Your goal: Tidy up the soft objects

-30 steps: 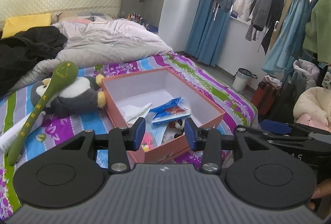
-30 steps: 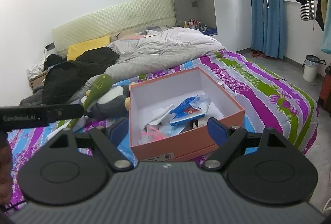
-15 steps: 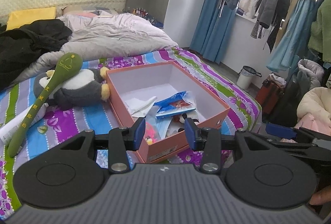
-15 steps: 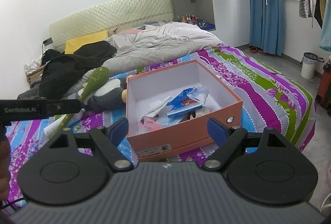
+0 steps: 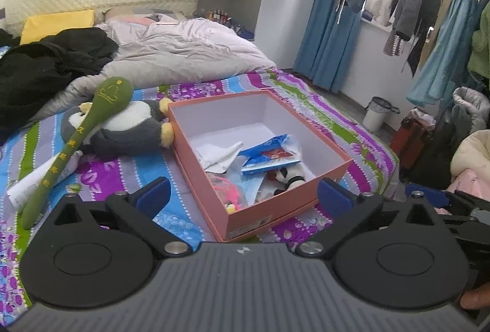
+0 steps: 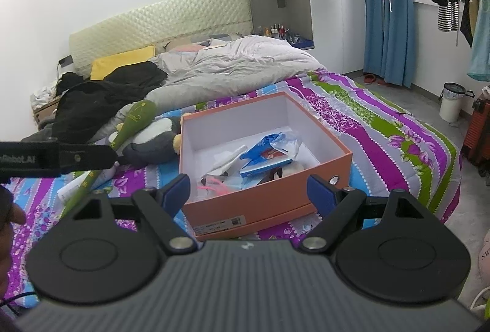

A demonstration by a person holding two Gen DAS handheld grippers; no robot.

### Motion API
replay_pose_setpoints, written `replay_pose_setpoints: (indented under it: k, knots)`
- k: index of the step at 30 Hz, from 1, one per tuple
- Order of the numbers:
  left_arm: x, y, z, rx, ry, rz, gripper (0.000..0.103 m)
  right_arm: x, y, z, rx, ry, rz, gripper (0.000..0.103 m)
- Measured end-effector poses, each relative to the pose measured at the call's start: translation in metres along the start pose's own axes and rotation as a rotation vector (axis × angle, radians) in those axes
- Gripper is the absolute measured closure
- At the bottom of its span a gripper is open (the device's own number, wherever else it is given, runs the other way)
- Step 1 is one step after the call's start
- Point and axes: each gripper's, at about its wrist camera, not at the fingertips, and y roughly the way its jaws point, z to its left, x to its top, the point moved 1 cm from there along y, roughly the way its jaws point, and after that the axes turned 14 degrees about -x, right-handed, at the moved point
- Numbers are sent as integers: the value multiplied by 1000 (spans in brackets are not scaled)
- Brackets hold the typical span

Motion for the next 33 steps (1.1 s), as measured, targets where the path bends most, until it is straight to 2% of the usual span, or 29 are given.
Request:
replay_pose_setpoints:
  k: [5, 33]
  knots:
    - [-1, 1, -2, 4, 0, 20, 0, 0, 0, 0, -2, 2, 0, 18]
    - [-3, -2, 2, 12, -21, 9, 0, -1, -1, 4, 1, -3, 6, 18]
